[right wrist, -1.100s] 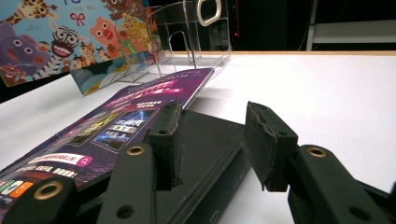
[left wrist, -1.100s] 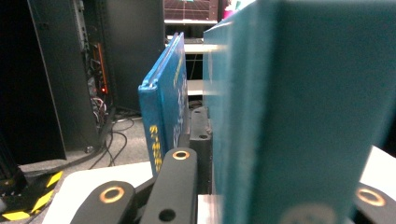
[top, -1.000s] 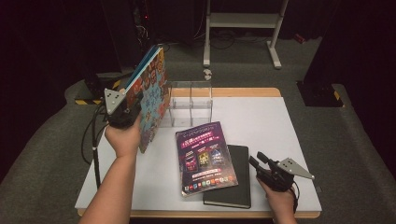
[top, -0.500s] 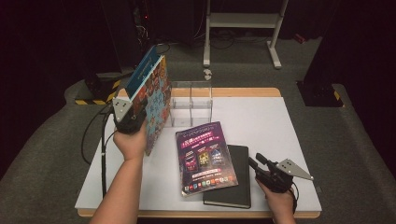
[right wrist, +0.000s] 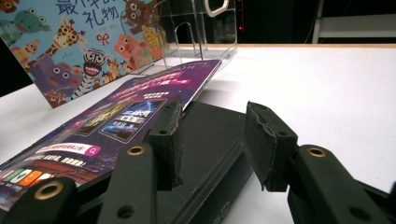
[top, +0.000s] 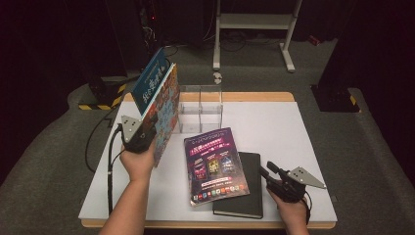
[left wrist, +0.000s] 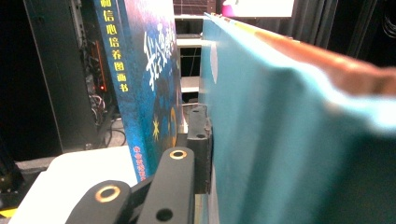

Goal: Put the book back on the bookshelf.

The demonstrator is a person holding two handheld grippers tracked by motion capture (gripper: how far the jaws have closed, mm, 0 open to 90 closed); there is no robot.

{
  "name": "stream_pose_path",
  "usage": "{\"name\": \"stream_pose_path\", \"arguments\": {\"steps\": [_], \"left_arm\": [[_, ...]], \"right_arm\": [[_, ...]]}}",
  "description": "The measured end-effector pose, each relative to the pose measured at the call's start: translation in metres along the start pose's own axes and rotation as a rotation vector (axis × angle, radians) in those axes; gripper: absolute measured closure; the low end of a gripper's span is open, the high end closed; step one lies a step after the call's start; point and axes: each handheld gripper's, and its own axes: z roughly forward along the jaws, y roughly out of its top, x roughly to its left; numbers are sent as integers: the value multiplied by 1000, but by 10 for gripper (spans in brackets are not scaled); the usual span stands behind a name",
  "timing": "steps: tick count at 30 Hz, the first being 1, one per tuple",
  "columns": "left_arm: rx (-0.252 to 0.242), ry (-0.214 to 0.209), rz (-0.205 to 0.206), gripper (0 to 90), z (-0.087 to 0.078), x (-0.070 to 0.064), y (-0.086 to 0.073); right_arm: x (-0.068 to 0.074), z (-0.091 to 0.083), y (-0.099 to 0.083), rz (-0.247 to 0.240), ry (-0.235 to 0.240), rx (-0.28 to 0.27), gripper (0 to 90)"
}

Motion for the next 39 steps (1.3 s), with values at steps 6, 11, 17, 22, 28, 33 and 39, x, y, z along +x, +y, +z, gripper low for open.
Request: {"name": "stream_pose_path", "arguments": {"steps": [6,11,17,22,28,33,39], "left_arm": [[21,-40,-20,766,1,5,2],[37,-48,-25,756,1,8,5],[40,-50,-27,752,1,8,9],[57,3,-48,760,0,5,10],[26,34,-56,771,1,-3,9],[13,23,-56,767,3,-3,10],[28,-26,-8,750,2,4,15]], "right_arm": [[2,3,-2,-4,1,18,561],[2,3,-2,-7,3,21,561],[3,3,-1,-8,5,17,561],[1,2,-1,11,7,11,561],[-2,0,-1,29,23,-4,561],[-3,-1,-1,26,19,-4,561],[0,-1,-1,11,17,2,561]]}}
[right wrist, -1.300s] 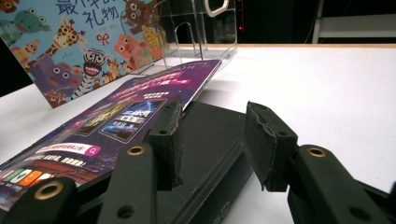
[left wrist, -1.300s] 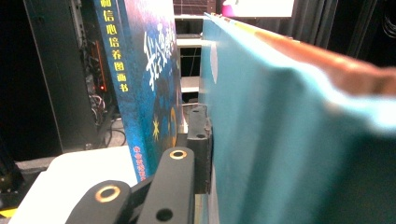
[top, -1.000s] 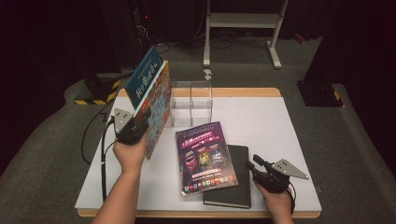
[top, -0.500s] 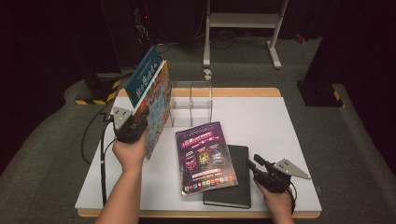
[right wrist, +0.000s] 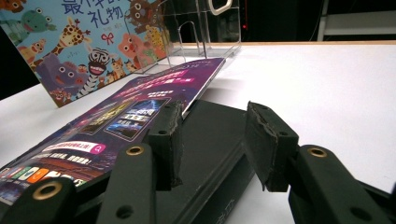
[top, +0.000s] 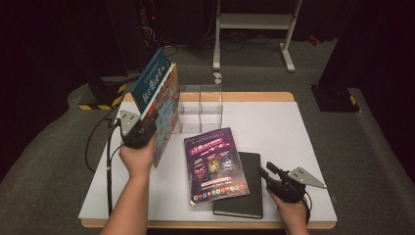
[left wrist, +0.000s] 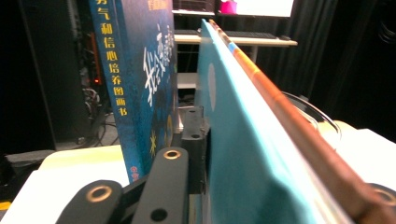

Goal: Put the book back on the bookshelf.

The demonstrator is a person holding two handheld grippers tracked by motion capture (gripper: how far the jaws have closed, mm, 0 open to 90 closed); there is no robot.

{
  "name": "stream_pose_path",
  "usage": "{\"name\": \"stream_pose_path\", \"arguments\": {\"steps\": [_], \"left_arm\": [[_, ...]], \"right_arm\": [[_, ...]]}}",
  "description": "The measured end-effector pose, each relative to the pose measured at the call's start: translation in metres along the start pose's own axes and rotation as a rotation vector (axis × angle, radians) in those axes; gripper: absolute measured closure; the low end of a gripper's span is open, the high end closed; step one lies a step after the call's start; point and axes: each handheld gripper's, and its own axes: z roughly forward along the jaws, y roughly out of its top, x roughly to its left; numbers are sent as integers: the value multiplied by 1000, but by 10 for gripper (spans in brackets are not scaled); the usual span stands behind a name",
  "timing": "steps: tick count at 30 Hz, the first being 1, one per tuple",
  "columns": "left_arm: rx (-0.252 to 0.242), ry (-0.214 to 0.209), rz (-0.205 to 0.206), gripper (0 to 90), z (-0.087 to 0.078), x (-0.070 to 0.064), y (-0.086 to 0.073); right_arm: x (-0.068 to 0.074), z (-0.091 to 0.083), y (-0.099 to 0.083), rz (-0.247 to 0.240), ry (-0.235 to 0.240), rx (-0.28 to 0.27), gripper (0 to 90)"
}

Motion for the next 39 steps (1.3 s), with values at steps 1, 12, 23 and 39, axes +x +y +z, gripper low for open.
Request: {"name": "stream_pose_path", "arguments": {"steps": [1,12,23,39], "left_arm": [[3,-6,10,750,-1,1,0],[4,50,22,799,-1,0,0],[-28,97,-55,814,7,5,6],[-46,112,-13,815,23,1,21]], "right_arm": [[1,0,0,-2,2,0,561],[2,2,-1,-6,3,9,562],[1,1,0,-5,8,4,563],[1,-1,1,-3,8,-7,569]]}}
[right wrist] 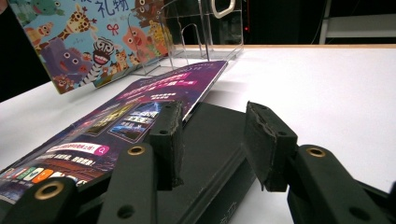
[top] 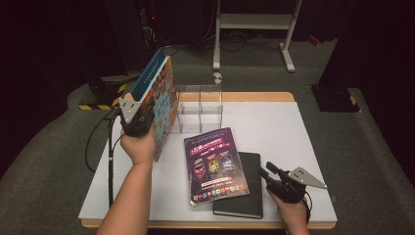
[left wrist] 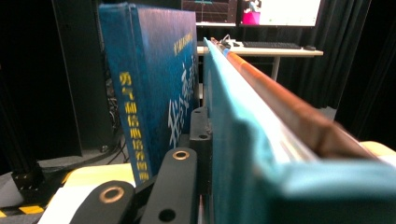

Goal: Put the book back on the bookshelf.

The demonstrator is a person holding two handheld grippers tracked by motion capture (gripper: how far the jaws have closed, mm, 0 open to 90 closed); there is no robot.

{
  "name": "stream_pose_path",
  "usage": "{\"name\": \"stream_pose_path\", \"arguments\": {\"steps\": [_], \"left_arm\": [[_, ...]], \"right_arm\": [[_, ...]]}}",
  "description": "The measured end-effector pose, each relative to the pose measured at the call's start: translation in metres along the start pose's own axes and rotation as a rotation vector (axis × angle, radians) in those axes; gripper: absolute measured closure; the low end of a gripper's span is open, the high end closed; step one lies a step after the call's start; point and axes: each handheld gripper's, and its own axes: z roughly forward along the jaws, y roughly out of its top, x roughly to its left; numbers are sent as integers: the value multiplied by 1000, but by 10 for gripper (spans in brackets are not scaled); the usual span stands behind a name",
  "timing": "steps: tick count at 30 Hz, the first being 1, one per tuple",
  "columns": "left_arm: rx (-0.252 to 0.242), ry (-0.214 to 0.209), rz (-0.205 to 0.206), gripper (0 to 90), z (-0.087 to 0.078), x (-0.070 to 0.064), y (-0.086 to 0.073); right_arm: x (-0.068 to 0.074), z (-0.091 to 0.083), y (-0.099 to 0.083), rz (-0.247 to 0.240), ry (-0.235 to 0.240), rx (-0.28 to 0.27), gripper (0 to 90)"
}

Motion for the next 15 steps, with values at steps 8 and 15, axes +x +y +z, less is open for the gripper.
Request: {"name": "stream_pose_path", "arguments": {"steps": [8,15], "left_arm": [[-7,-1,-4,815,11,-6,-2],[-24,1,0,814,13,-10,-7]], "right_arm": [[0,-1,0,-3,0,-3,569],[-1,-1,0,-1,1,1,570]]}}
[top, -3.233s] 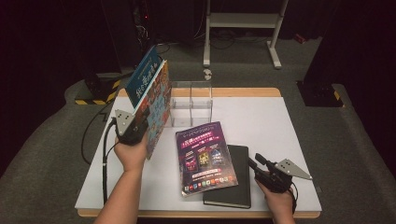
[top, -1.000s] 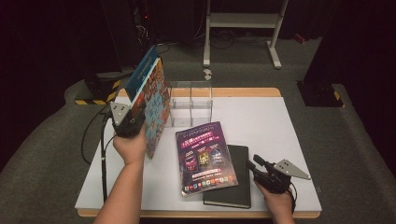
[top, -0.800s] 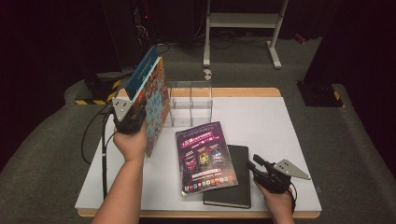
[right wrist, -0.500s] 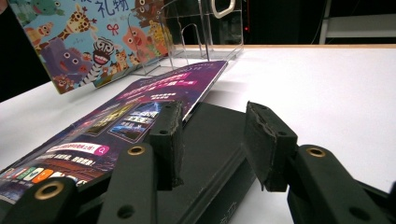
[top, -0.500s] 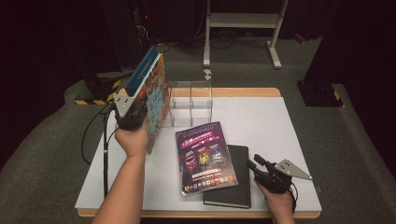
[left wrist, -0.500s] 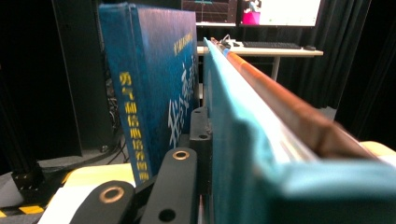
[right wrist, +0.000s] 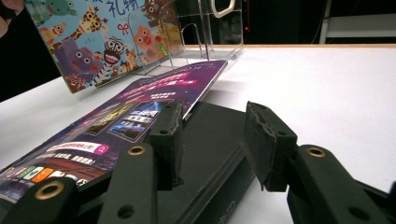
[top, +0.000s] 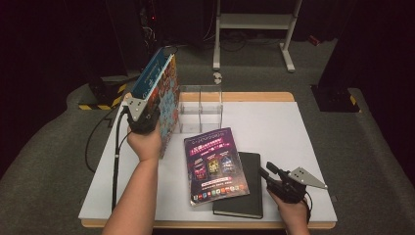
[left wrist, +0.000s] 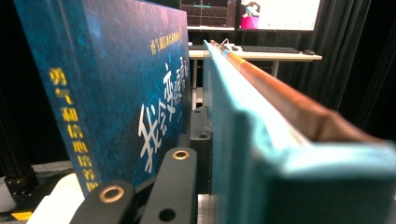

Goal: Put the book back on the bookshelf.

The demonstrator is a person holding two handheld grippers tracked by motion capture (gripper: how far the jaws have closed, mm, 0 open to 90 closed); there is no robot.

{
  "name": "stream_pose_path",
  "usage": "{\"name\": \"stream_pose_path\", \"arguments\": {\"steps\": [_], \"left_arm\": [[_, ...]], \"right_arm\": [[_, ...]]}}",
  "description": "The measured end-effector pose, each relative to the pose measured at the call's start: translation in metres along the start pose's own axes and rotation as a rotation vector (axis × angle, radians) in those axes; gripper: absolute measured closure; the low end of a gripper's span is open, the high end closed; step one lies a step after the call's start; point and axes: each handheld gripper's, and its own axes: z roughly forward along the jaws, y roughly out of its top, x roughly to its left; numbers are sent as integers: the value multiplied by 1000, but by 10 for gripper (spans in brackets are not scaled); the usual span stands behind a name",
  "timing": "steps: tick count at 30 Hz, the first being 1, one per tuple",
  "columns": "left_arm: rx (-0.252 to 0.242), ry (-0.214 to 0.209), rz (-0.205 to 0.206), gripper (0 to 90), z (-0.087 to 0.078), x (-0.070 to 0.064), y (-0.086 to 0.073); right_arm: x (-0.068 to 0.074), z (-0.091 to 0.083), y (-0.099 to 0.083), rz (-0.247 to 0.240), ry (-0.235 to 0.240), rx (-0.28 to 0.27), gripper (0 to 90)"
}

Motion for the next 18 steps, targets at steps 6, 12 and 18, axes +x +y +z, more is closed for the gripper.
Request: {"name": "stream_pose_path", "arguments": {"steps": [6,12,18], "left_arm": [[-13,6,6,812,-4,0,-11],[-27,-13,22,804,-11,5,-21],[-9,-25,46,783,-13,7,-21]], "right_arm": [[1,0,0,-2,1,3,570],[2,2,-1,-7,3,12,570],[2,2,-2,-5,2,13,570]]}}
